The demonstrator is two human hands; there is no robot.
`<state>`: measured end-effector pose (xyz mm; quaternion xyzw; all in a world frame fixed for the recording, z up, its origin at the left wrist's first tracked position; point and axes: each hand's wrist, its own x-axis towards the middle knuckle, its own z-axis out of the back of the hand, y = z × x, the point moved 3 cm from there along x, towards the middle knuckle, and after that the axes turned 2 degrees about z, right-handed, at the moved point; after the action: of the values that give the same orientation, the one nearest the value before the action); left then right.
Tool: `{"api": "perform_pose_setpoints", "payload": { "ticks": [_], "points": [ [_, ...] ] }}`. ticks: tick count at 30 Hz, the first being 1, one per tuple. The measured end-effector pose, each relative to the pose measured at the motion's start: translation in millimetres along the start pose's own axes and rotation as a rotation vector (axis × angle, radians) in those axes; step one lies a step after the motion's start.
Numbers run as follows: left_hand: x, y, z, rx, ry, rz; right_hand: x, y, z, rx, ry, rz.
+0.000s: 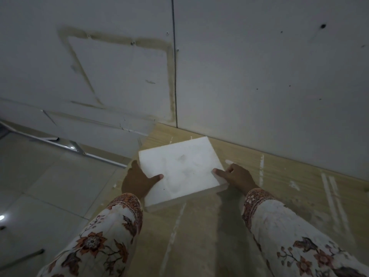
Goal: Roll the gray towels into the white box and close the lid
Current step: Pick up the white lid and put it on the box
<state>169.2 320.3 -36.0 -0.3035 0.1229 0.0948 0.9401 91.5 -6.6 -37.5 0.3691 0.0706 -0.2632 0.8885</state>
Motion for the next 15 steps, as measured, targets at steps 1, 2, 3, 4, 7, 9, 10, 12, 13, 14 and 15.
{"api": "perform_pose_setpoints", "payload": {
  "ticks": [1,2,3,4,7,9,10,12,13,14,15],
  "points": [
    [-1,2,-1,-0.021,0.019,0.029,-2,1,-2,0.020,0.001,0.018],
    [-4,3,-3,-0.016,0.034,0.041,-3,3,-6,0.052,0.008,0.035],
    [-8,2,-6,-0.010,0.039,0.041,-3,7,-11,0.096,0.034,0.050],
    [-11,1,-10,-0.020,0.034,0.045,-5,12,-17,0.150,0.074,0.063],
    [-23,-3,-20,-0.125,0.011,0.101,-8,24,-33,0.251,0.151,0.045],
    [-28,-6,-24,-0.159,-0.015,0.131,-9,22,-37,0.224,0.111,0.031],
    [-31,-8,-26,-0.171,-0.028,0.139,-10,20,-36,0.205,0.073,0.035],
    [-36,-14,-29,-0.189,-0.047,0.126,-16,13,-30,0.157,-0.033,0.061],
    [-39,-18,-31,-0.192,-0.053,0.109,-20,8,-24,0.137,-0.097,0.077],
    [-42,-23,-33,-0.192,-0.058,0.092,-24,4,-17,0.126,-0.167,0.087],
    [-45,-30,-35,-0.191,-0.062,0.073,-28,0,-9,0.124,-0.235,0.092]
  ]
}}
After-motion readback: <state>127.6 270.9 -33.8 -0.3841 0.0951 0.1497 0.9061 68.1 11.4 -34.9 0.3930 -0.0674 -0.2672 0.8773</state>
